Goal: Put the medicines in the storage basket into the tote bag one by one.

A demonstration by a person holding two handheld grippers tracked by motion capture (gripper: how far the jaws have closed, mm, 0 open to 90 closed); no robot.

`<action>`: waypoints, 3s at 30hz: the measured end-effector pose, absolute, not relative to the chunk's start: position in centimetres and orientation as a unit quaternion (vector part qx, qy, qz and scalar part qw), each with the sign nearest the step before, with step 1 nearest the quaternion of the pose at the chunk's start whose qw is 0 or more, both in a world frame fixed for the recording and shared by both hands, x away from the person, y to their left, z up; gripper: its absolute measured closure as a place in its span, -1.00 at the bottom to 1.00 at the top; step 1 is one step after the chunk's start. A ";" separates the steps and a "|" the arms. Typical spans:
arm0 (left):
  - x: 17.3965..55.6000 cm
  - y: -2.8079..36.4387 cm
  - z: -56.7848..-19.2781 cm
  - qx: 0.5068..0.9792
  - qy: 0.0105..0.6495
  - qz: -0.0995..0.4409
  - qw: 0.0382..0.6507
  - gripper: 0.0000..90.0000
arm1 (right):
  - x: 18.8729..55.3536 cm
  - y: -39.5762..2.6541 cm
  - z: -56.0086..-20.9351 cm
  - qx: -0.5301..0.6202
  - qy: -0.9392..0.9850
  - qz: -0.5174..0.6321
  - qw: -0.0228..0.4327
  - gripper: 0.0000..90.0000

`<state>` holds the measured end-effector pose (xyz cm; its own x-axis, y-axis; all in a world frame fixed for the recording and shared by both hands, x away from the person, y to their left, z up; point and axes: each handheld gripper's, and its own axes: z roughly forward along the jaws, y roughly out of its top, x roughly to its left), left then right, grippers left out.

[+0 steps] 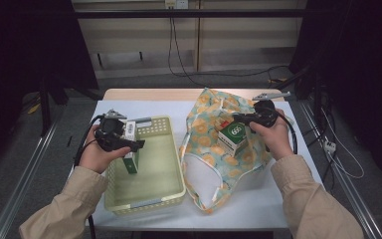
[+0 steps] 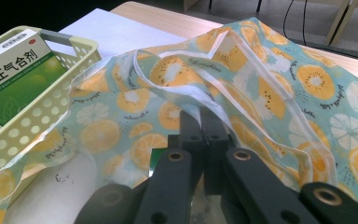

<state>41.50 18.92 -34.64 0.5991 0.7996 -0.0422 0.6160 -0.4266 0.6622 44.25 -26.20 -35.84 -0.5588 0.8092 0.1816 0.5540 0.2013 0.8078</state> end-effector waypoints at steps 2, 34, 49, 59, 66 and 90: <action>41.4 19.3 -35.1 0.827 0.439 0.143 0.321 -0.74 | 44.2 -26.3 -35.8 0.448 0.760 0.448 0.143 1.00; 41.0 18.5 -36.3 0.826 0.483 0.067 0.281 0.42 | 44.1 -26.7 -35.7 0.449 0.759 0.448 0.146 1.00; 38.9 15.1 -30.7 0.845 0.413 0.051 0.336 0.43 | 44.1 -26.4 -35.6 0.447 0.758 0.451 0.147 1.00; 38.3 10.5 -28.7 0.861 0.357 0.039 0.361 0.43 | 44.0 -26.9 -35.4 0.451 0.755 0.453 0.148 1.00; 37.8 7.6 -28.4 0.868 0.328 0.016 0.372 0.43 | 43.9 -27.0 -35.3 0.449 0.754 0.454 0.149 1.00; 37.6 -1.6 -33.2 0.906 0.267 -0.038 0.326 0.43 | 43.9 -27.9 -33.9 0.450 0.752 0.455 0.157 1.00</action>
